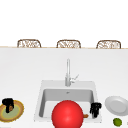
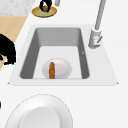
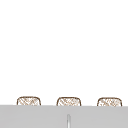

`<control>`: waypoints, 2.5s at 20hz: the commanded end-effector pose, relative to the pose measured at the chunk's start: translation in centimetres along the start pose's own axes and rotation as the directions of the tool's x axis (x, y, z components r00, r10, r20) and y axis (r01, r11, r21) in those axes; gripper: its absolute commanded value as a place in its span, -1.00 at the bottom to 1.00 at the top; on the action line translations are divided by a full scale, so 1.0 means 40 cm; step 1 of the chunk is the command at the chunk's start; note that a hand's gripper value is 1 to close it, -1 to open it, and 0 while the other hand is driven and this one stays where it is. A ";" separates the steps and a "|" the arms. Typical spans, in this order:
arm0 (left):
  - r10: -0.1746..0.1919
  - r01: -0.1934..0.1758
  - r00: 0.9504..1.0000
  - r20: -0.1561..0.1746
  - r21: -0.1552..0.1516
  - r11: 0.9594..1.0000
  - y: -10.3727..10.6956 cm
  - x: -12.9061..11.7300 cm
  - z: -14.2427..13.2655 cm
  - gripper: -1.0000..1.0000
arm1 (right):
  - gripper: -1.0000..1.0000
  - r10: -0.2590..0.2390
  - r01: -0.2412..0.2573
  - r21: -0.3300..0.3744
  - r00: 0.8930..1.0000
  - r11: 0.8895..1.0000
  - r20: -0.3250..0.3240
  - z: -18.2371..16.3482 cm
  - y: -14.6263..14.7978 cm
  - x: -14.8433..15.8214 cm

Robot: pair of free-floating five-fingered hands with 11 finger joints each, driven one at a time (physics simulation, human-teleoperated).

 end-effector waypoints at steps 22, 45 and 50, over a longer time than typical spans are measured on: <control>0.010 -0.011 1.000 -0.019 -0.040 0.999 0.229 0.144 -0.146 -1.00 | 0.00 0.000 0.000 0.000 1.000 1.000 0.000 0.000 0.000 0.000; 0.036 -0.037 0.999 -0.037 -0.034 0.999 0.249 0.149 -0.510 -1.00 | 0.00 0.000 0.000 0.000 1.000 1.000 0.000 0.000 0.000 0.000; 0.033 -0.033 0.998 -0.048 -0.013 0.999 0.239 0.139 -0.581 -1.00 | 0.00 0.000 0.000 0.000 1.000 1.000 0.000 0.000 0.000 0.000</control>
